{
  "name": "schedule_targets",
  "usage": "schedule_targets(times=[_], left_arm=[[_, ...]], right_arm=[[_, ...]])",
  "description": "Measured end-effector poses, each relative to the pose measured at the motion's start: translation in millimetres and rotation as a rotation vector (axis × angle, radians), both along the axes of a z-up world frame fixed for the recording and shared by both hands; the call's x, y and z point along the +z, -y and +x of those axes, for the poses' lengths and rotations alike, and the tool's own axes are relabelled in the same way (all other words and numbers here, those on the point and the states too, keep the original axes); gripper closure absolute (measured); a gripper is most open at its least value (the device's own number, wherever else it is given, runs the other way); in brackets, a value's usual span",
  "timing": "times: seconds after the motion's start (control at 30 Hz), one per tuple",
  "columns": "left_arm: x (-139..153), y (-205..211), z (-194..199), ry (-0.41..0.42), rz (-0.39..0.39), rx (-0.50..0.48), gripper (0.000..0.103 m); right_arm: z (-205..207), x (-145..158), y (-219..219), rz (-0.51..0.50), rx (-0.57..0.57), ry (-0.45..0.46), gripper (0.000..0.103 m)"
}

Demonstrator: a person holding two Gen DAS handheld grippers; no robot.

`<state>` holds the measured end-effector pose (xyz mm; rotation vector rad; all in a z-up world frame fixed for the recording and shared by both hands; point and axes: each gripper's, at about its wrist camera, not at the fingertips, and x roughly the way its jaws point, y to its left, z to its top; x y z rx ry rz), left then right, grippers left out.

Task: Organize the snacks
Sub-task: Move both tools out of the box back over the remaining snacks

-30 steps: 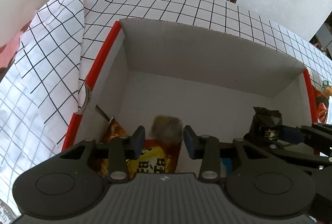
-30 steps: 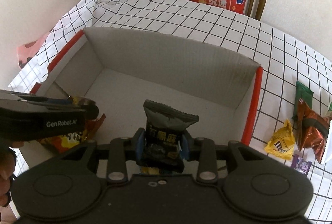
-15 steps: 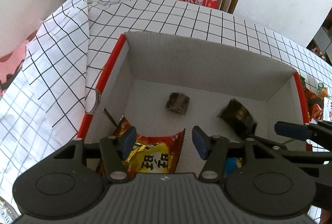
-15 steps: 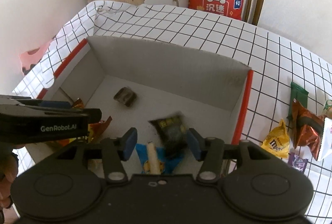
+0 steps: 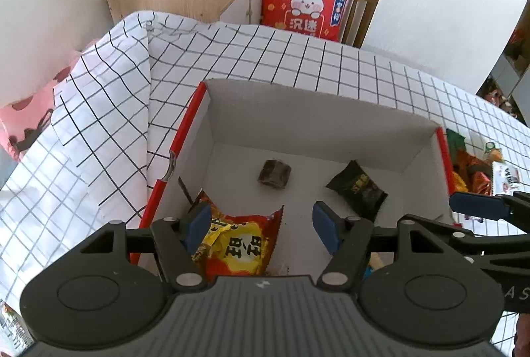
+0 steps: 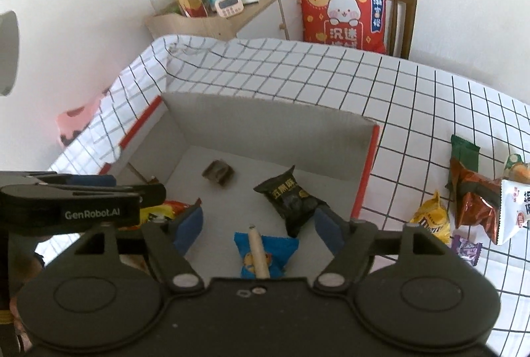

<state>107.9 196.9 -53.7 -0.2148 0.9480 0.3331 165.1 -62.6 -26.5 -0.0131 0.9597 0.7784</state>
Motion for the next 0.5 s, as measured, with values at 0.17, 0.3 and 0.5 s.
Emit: schedule_targets(times=[0.17,0.3,0.5], left_arm=[[14.6,9.5,-11.7,0.044,0.001,-0.014,0.030],[25.9,18.1,-19.9,0.078,-0.001,-0.025,0.024],[39.0,35.8,-30.1,0.125,-0.003,-0.048,0.020]], right_arm=[[-7.1,10.9,14.0,0.045,-0.002,0.010,0.020],[-12.7,21.9,26.3,0.079,-0.001,0.030,0.017],[-23.5,38.1,52.4,0.125,-0.005,0.068,0.013]])
